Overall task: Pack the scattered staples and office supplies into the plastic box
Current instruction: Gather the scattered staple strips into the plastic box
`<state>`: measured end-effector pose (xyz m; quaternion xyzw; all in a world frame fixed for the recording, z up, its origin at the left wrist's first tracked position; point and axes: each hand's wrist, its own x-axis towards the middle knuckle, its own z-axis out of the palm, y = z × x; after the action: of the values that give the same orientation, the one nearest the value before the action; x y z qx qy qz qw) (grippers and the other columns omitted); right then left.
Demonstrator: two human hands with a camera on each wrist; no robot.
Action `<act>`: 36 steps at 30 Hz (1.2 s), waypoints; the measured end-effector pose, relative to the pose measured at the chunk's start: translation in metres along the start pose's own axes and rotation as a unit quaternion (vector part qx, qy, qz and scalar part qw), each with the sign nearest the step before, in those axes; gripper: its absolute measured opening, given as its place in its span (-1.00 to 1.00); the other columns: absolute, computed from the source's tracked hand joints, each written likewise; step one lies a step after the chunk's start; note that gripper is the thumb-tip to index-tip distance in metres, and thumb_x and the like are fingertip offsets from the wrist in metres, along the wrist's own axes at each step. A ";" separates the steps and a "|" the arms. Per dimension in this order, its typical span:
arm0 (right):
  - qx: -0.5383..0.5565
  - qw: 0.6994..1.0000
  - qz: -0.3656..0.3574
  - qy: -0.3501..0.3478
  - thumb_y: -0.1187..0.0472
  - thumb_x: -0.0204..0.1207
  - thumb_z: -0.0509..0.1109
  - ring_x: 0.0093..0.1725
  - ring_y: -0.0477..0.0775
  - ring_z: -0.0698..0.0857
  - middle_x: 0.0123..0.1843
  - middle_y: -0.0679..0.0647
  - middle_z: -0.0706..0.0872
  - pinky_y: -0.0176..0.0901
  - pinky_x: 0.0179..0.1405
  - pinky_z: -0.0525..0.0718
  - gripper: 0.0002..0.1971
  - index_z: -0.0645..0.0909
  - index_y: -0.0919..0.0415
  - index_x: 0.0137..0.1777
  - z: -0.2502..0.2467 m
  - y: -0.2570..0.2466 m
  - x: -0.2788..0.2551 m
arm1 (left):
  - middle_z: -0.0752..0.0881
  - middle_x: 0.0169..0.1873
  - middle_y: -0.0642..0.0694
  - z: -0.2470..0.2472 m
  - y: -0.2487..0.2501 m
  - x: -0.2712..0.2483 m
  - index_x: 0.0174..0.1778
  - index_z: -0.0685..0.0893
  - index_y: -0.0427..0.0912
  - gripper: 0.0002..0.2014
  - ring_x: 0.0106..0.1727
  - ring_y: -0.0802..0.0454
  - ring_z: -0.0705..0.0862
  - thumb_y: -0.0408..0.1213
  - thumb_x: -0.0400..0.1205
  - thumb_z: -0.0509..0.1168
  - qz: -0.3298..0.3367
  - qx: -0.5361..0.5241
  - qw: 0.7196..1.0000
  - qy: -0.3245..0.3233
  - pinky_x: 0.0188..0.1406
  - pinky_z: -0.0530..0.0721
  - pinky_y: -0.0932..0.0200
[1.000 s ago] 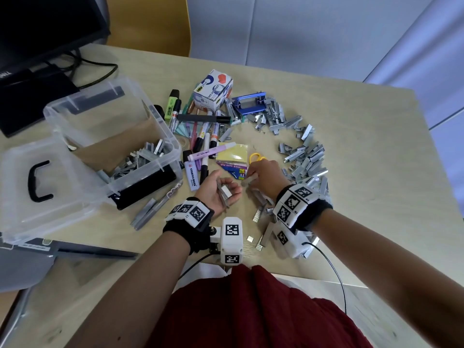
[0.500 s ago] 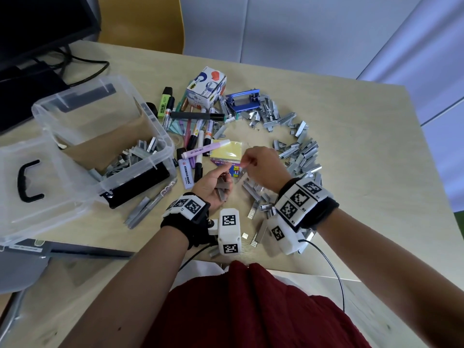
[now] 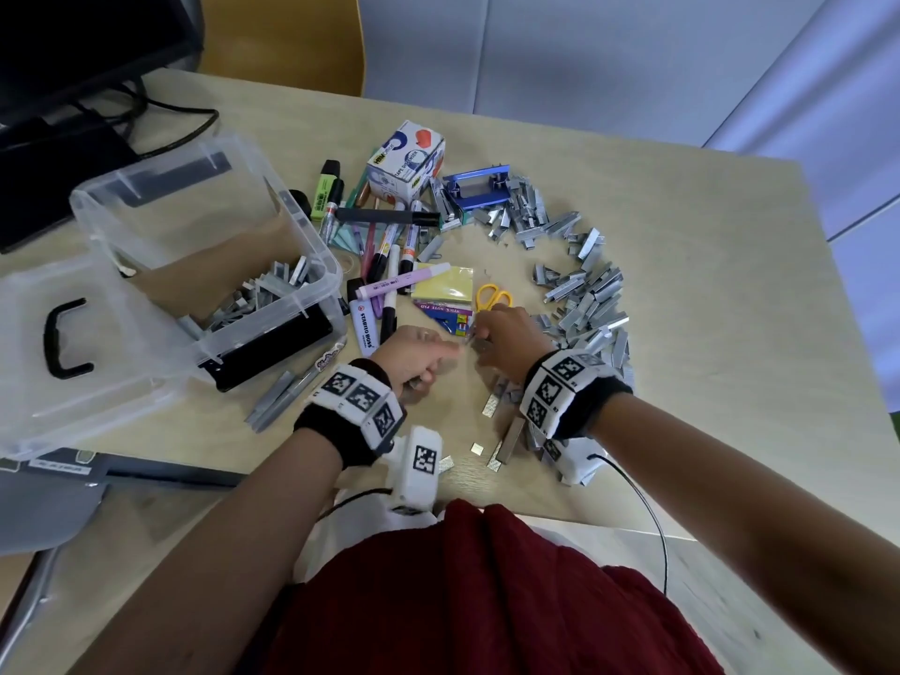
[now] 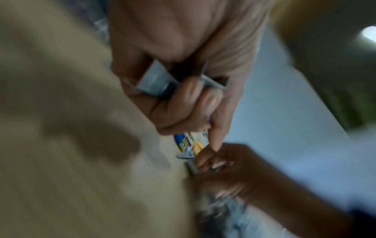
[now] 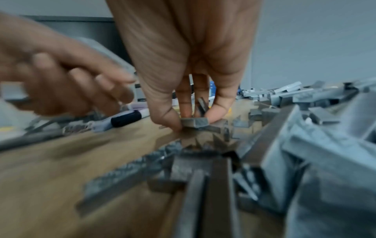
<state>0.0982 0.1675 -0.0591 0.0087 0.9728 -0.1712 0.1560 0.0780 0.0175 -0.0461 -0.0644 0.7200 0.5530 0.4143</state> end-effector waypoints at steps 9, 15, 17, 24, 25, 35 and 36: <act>0.439 0.887 0.142 0.012 0.47 0.37 0.39 -0.43 -0.01 0.54 -0.42 0.11 0.56 -0.30 -0.41 0.56 -0.90 0.55 0.31 -0.30 -0.014 0.010 0.003 | 0.52 -0.35 -0.32 0.013 0.002 -0.028 -0.28 0.54 -0.38 -0.51 -0.20 -0.22 0.63 0.01 0.36 0.54 0.022 0.610 0.776 -0.159 -0.16 0.61 0.00; 0.743 0.636 0.209 -0.011 0.46 0.55 0.19 -0.38 0.02 0.51 -0.30 0.20 0.47 -0.32 -0.54 0.51 -0.82 0.47 0.32 -0.28 -0.017 0.013 -0.004 | 0.51 0.25 -0.21 0.031 -0.021 -0.029 0.23 0.53 -0.26 -0.58 0.25 -0.17 0.57 -0.19 0.52 0.44 0.052 0.721 0.670 -0.169 0.06 0.54 0.08; 0.814 0.535 0.227 0.008 0.44 0.56 0.17 -0.47 0.01 0.57 -0.30 0.21 0.45 -0.34 -0.60 0.58 -0.82 0.45 0.32 -0.28 -0.017 0.017 -0.005 | 0.46 0.31 -0.24 0.032 -0.021 -0.027 0.29 0.52 -0.29 -0.58 0.26 -0.19 0.56 -0.31 0.53 0.41 0.056 0.722 0.668 -0.173 0.08 0.55 0.06; 0.823 0.523 0.221 0.017 0.43 0.38 0.03 -0.57 0.01 0.51 -0.51 0.12 0.50 -0.42 -0.65 0.44 -0.80 0.46 0.31 -0.37 -0.018 0.019 -0.009 | 0.56 -0.49 -0.10 0.011 -0.008 -0.018 -0.49 0.49 -0.15 -0.73 -0.61 0.12 0.45 -0.30 0.52 0.33 0.024 0.485 0.863 -0.139 -0.61 0.34 0.34; 0.800 0.560 0.214 0.014 0.44 0.38 0.00 -0.57 0.00 0.48 -0.55 0.10 0.49 -0.44 -0.65 0.40 -0.78 0.44 0.29 -0.38 -0.018 0.019 -0.009 | 0.47 -0.56 -0.08 0.006 -0.007 -0.015 -0.50 0.47 -0.15 -0.72 -0.69 0.14 0.39 -0.31 0.53 0.31 0.011 0.405 0.905 -0.131 -0.68 0.28 0.36; 0.706 0.689 0.161 0.023 0.32 0.46 0.30 -0.52 -0.05 0.38 -0.51 0.02 0.46 -0.35 -0.57 0.27 -0.79 0.44 0.19 -0.39 -0.023 0.027 -0.010 | 0.55 -0.57 -0.09 -0.013 -0.001 -0.003 -0.64 0.54 -0.18 -0.78 -0.65 0.09 0.46 -0.26 0.30 0.10 -0.006 -0.317 0.941 -0.116 -0.71 0.38 0.47; 0.665 0.725 0.173 0.043 0.29 0.47 0.35 -0.53 -0.03 0.35 -0.52 0.03 0.44 -0.30 -0.57 0.26 -0.77 0.46 0.20 -0.40 -0.023 0.028 -0.008 | 0.55 -0.57 -0.09 -0.014 0.000 -0.001 -0.63 0.56 -0.18 -0.71 -0.65 0.09 0.47 -0.29 0.39 0.06 -0.011 -0.335 0.936 -0.108 -0.71 0.40 0.46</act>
<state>0.1010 0.2016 -0.0448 0.2857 0.5966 -0.7439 0.0952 0.0711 0.0057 -0.0448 -0.1471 0.4430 0.7613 0.4499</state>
